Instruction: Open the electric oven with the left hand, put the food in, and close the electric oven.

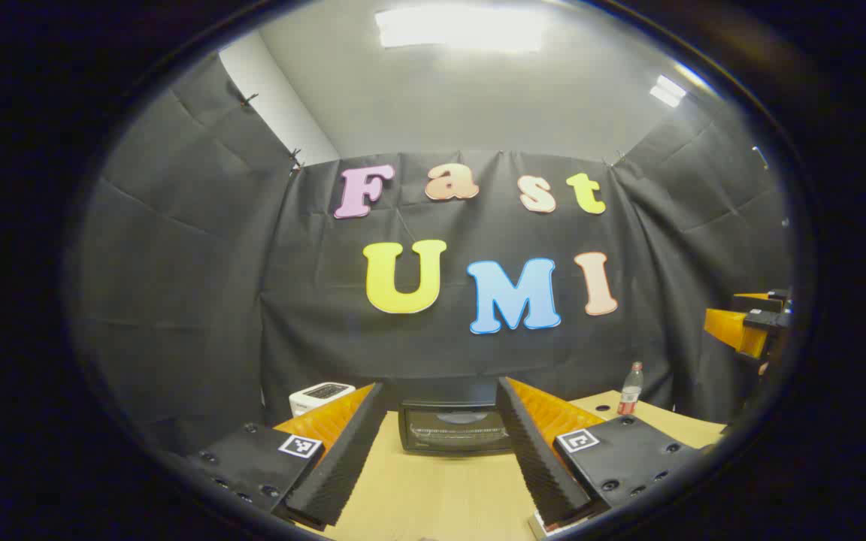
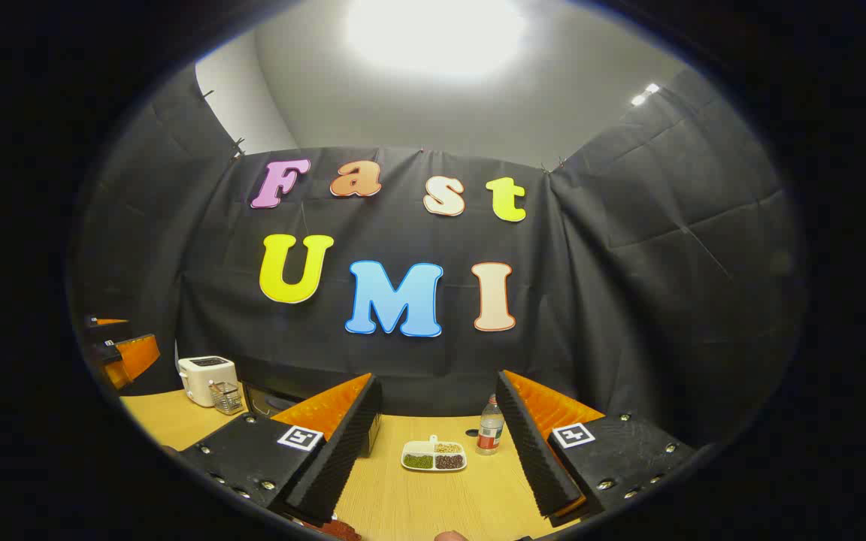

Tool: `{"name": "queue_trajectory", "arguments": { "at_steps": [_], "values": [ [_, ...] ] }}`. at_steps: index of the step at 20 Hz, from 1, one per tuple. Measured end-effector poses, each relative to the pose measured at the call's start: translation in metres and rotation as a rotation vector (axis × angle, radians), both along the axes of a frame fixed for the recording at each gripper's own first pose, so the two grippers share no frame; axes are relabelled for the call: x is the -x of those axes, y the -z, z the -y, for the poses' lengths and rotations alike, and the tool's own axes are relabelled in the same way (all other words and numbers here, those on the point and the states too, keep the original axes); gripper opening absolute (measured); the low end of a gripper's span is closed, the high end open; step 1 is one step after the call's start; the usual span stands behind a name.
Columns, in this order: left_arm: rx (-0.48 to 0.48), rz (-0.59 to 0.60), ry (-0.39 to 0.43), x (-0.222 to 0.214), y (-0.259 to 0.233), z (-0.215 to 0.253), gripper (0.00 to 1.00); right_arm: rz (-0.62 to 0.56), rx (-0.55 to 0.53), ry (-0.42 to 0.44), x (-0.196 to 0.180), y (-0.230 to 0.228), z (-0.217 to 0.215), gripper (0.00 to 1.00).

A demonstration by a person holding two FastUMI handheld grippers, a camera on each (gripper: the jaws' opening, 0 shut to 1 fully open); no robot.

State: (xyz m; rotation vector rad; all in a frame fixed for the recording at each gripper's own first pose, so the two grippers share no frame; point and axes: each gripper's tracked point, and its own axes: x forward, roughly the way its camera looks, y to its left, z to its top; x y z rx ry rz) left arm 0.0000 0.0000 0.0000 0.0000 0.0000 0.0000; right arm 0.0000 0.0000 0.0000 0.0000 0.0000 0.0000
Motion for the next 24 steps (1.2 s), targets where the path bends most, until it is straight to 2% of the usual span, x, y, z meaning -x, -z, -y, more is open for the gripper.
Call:
{"name": "queue_trajectory", "arguments": {
  "at_steps": [11,12,15,21,24],
  "values": [
    [-0.025,0.005,-0.034,0.020,-0.011,0.033,1.00,0.016,-0.033,-0.078,0.005,0.000,0.010,0.95],
    [-0.031,0.006,-0.039,0.021,-0.013,0.037,0.98,0.014,-0.041,-0.085,0.005,0.002,0.012,0.95],
    [-0.041,0.009,-0.055,0.022,-0.013,0.048,1.00,0.006,-0.068,-0.110,0.006,0.006,0.017,0.95],
    [-0.051,0.006,-0.086,0.001,-0.010,0.055,1.00,-0.011,-0.092,-0.164,0.008,0.015,0.013,0.95],
    [-0.051,-0.001,-0.077,-0.021,-0.004,0.055,1.00,-0.008,-0.095,-0.159,0.002,0.013,0.013,0.95]
  ]
}}
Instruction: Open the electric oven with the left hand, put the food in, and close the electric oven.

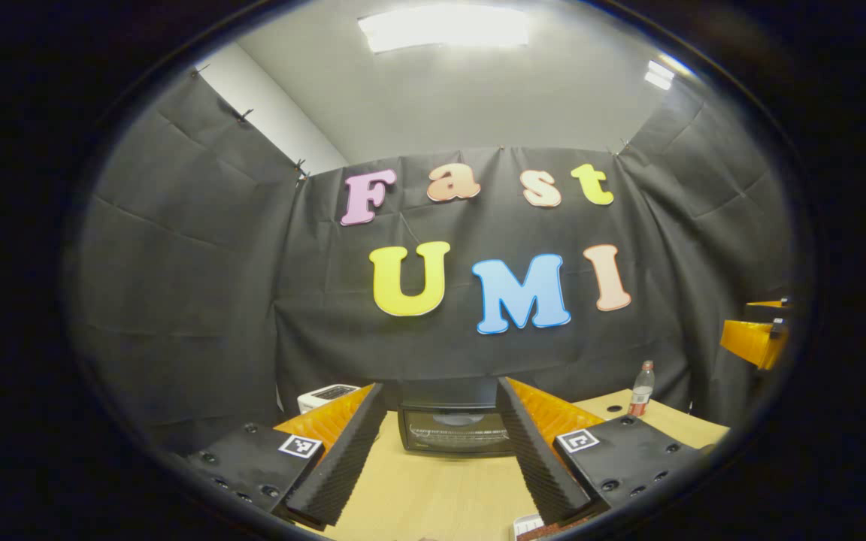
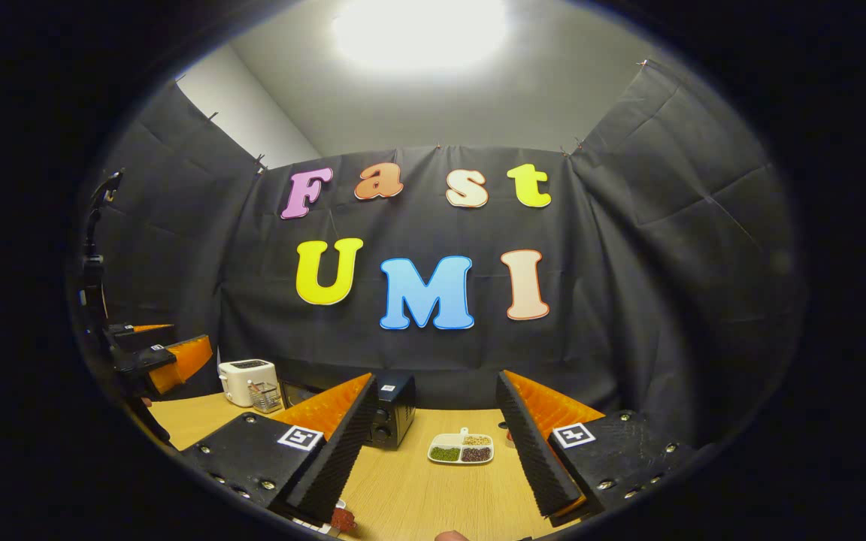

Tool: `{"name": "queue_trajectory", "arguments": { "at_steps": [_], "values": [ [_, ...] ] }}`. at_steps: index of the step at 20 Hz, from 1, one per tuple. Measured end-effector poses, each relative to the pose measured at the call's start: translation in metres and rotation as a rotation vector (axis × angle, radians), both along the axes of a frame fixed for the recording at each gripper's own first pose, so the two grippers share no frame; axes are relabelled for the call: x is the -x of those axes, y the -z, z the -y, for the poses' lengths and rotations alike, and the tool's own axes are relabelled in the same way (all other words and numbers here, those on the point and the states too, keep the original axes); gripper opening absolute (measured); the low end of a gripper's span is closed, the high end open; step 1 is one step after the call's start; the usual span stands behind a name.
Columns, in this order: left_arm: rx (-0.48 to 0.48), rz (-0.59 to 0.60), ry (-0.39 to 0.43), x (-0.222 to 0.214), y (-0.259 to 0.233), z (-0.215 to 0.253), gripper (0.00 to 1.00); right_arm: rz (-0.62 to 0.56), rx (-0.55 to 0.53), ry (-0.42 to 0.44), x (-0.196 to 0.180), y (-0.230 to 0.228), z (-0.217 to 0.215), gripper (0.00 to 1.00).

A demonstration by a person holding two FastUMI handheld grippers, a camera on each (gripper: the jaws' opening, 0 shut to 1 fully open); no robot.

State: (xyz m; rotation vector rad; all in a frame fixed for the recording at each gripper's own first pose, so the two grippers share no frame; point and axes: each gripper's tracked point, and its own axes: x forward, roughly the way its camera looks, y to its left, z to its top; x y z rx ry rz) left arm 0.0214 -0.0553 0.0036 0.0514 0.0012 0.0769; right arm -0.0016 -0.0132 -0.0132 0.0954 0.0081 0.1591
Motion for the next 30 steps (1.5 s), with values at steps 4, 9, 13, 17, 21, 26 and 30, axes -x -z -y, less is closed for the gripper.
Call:
{"name": "queue_trajectory", "arguments": {
  "at_steps": [4,9,13,17,21,26,30],
  "values": [
    [0.014,0.000,0.043,-0.046,0.016,-0.003,1.00,-0.010,-0.004,0.040,-0.012,0.002,-0.003,0.95],
    [0.030,-0.017,0.101,-0.123,0.051,-0.010,1.00,-0.017,-0.011,0.118,-0.035,0.001,-0.008,0.95],
    [0.054,-0.039,0.129,-0.189,0.086,-0.016,1.00,-0.038,-0.013,0.219,-0.050,0.008,-0.005,0.95],
    [0.064,-0.085,0.168,-0.247,0.134,-0.008,0.98,-0.063,0.002,0.290,-0.061,0.019,-0.003,0.95],
    [0.056,-0.157,0.210,-0.290,0.184,0.010,1.00,-0.099,0.013,0.338,-0.069,0.028,-0.006,0.95],
    [0.042,-0.222,0.215,-0.322,0.229,0.017,0.98,-0.134,0.041,0.357,-0.072,0.036,-0.008,0.95],
    [0.042,-0.274,0.199,-0.328,0.257,0.016,0.98,-0.145,0.077,0.369,-0.072,0.035,-0.007,0.95]
  ]
}}
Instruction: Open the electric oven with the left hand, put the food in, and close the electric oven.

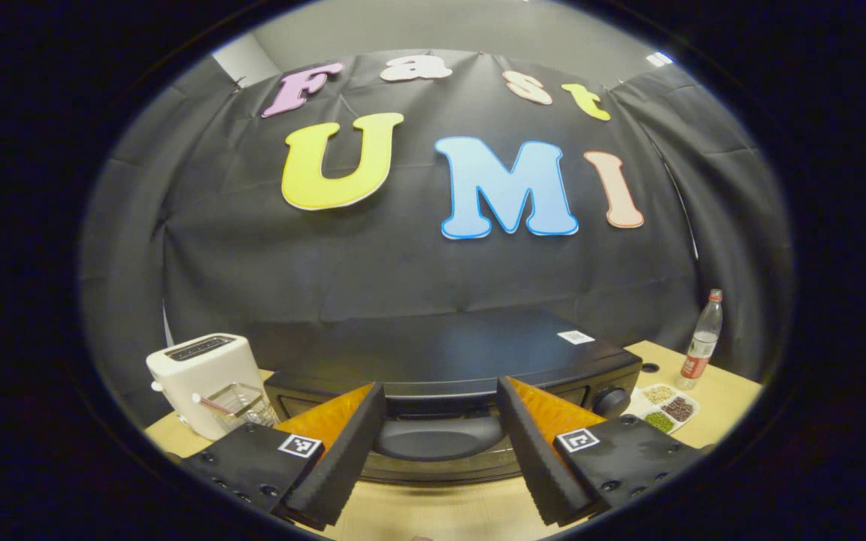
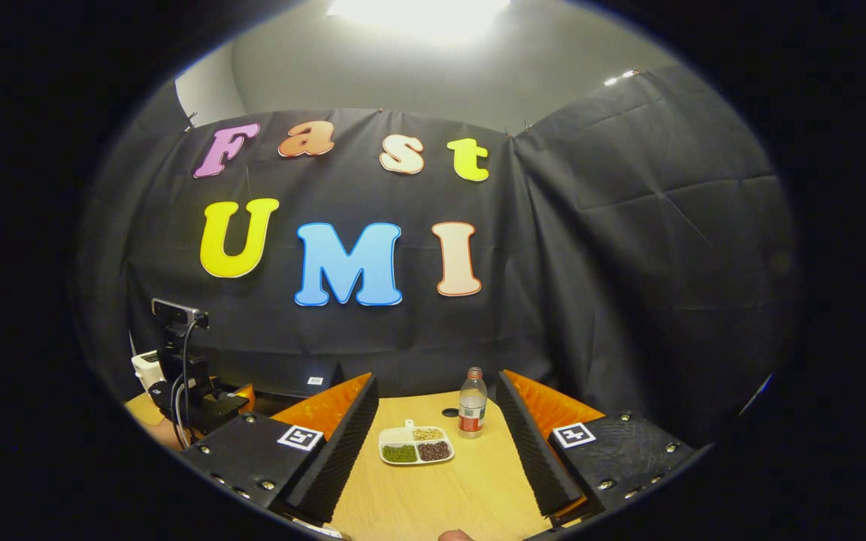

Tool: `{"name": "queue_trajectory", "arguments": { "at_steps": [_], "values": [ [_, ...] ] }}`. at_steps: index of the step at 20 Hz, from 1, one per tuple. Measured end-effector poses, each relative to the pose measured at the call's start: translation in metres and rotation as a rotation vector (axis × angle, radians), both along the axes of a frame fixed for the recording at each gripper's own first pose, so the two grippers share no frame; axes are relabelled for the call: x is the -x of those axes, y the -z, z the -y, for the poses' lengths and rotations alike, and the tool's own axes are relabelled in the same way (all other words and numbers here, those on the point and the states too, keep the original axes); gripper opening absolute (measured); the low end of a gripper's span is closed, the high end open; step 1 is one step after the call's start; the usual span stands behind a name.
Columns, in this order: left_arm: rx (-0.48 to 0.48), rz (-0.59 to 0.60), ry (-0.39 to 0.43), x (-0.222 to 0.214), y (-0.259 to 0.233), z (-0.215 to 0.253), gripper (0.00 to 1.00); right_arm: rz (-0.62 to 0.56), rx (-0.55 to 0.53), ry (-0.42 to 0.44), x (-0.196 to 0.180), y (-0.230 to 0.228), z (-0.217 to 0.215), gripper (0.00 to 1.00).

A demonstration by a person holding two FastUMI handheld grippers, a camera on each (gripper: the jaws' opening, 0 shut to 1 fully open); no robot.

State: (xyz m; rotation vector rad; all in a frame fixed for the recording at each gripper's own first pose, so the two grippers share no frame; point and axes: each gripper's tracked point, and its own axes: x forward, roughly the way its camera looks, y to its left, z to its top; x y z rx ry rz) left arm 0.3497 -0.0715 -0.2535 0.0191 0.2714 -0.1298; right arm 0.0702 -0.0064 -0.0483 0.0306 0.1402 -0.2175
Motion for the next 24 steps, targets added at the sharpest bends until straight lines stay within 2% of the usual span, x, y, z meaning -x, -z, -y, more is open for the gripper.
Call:
{"name": "queue_trajectory", "arguments": {
  "at_steps": [4,8,10,11,12,14,18,24],
  "values": [
    [0.014,0.028,-0.012,0.002,-0.002,-0.001,1.00,0.007,0.017,0.000,0.004,-0.006,0.002,0.95],
    [0.011,0.036,-0.027,0.024,-0.001,-0.002,0.92,0.001,0.003,-0.003,0.008,-0.006,0.006,0.95],
    [0.010,0.029,-0.033,0.037,0.001,-0.004,1.00,-0.006,-0.004,-0.014,0.009,-0.004,0.005,0.95],
    [0.010,0.024,-0.037,0.043,0.003,-0.004,0.98,-0.008,-0.004,-0.020,0.011,-0.003,0.006,0.95],
    [0.002,0.026,-0.039,0.050,0.004,-0.004,1.00,-0.012,-0.004,-0.029,0.011,-0.003,0.006,0.95],
    [-0.008,0.031,-0.044,0.063,0.008,-0.004,0.97,-0.023,0.005,-0.047,0.012,-0.002,0.004,0.95],
    [-0.018,0.017,-0.044,0.087,0.018,-0.005,1.00,-0.031,-0.005,-0.077,0.014,-0.002,-0.002,0.95],
    [-0.026,-0.013,-0.044,0.116,0.039,-0.006,0.98,-0.049,-0.001,-0.110,0.020,-0.002,-0.009,0.95]
  ]
}}
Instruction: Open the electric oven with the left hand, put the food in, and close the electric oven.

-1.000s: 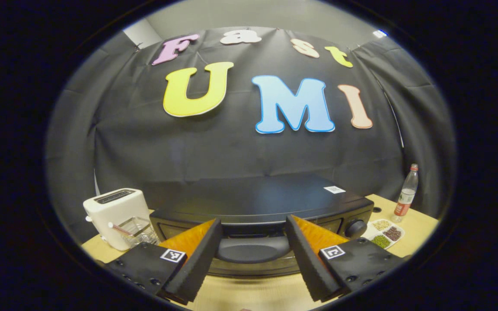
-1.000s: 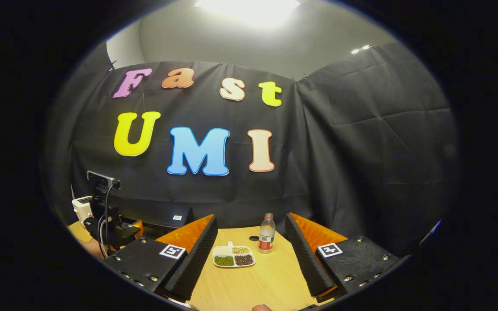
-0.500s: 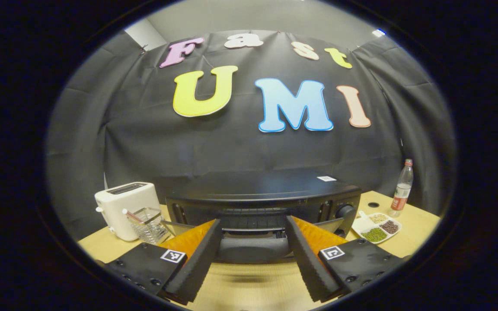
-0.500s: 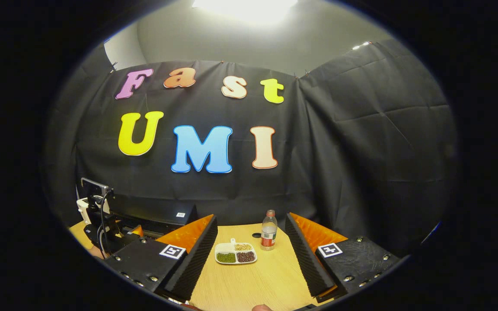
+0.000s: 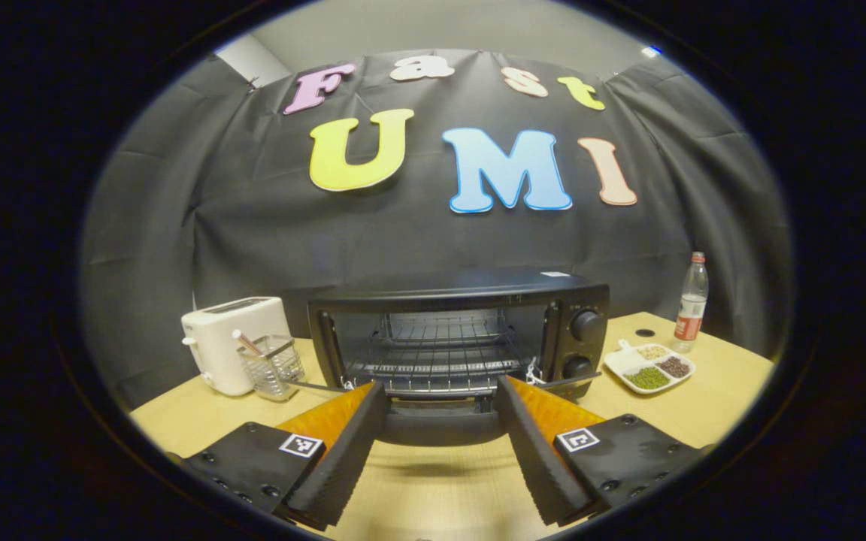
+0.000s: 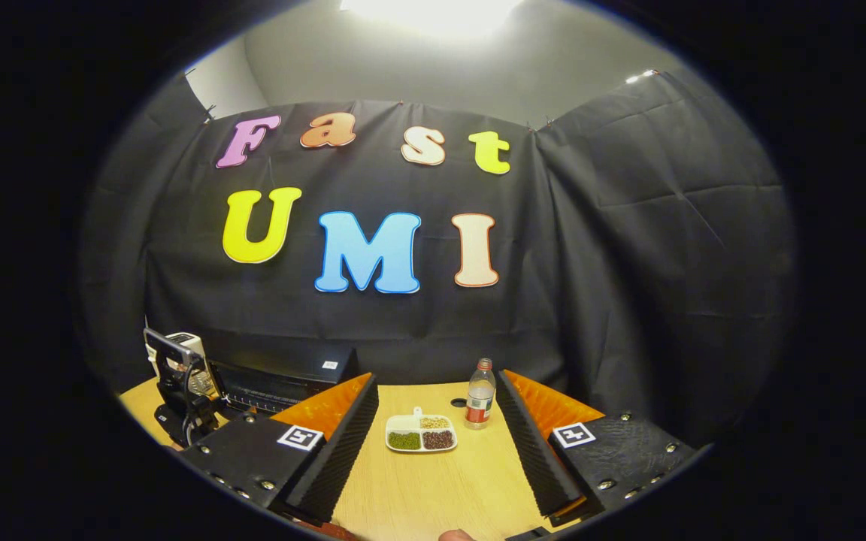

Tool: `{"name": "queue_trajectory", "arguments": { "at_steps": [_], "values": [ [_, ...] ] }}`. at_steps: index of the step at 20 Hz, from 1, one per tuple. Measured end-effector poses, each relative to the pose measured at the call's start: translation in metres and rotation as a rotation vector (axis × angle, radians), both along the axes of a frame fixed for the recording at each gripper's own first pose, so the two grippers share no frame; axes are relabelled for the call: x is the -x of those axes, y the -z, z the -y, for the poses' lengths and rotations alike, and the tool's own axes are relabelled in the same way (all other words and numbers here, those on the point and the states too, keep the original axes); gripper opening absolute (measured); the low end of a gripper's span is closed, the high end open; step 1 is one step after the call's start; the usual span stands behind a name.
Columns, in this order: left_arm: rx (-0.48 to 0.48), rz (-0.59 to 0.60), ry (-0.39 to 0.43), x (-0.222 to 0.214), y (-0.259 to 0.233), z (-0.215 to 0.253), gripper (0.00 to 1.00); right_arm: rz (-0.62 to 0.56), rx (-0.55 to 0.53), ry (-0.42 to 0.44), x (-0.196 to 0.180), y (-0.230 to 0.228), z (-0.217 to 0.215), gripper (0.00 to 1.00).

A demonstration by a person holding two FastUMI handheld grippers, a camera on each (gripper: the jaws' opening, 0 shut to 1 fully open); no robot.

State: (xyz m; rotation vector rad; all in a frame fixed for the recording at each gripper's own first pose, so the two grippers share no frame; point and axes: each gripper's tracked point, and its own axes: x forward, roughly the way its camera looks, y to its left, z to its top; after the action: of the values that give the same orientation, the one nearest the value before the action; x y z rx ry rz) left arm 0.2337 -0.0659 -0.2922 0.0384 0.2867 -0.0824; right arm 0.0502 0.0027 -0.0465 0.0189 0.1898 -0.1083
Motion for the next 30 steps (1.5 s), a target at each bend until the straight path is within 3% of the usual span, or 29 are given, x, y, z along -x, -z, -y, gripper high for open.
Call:
{"name": "queue_trajectory", "arguments": {
  "at_steps": [8,11,14,16,17,20,21,22,23,30],
  "values": [
    [0.024,-0.098,0.012,0.037,0.045,-0.001,0.97,-0.079,-0.016,-0.069,0.005,0.016,-0.016,0.95],
    [-0.009,-0.167,0.015,0.049,0.071,-0.004,0.99,-0.090,-0.037,-0.078,0.003,0.018,-0.020,0.95],
    [-0.010,-0.183,0.027,0.061,0.070,-0.004,1.00,-0.095,-0.055,-0.112,0.001,0.020,-0.029,0.95],
    [-0.019,-0.151,0.022,0.070,0.050,-0.007,0.96,-0.098,-0.074,-0.158,0.002,0.023,-0.038,0.95],
    [-0.028,-0.138,0.015,0.077,0.037,-0.010,1.00,-0.107,-0.083,-0.179,0.003,0.028,-0.040,0.95],
    [-0.028,-0.047,-0.011,0.100,-0.023,-0.017,1.00,-0.169,-0.131,-0.258,0.008,0.047,-0.053,0.95],
    [-0.033,-0.006,-0.028,0.109,-0.045,-0.021,0.92,-0.195,-0.143,-0.289,0.014,0.055,-0.060,0.95],
    [-0.033,0.024,-0.042,0.119,-0.067,-0.026,0.92,-0.210,-0.153,-0.318,0.017,0.060,-0.064,0.96],
    [-0.029,0.046,-0.052,0.129,-0.085,-0.028,1.00,-0.223,-0.159,-0.349,0.021,0.065,-0.068,0.95],
    [-0.005,0.132,-0.139,0.188,-0.170,-0.047,1.00,-0.363,-0.166,-0.492,0.055,0.123,-0.086,0.96]
  ]
}}
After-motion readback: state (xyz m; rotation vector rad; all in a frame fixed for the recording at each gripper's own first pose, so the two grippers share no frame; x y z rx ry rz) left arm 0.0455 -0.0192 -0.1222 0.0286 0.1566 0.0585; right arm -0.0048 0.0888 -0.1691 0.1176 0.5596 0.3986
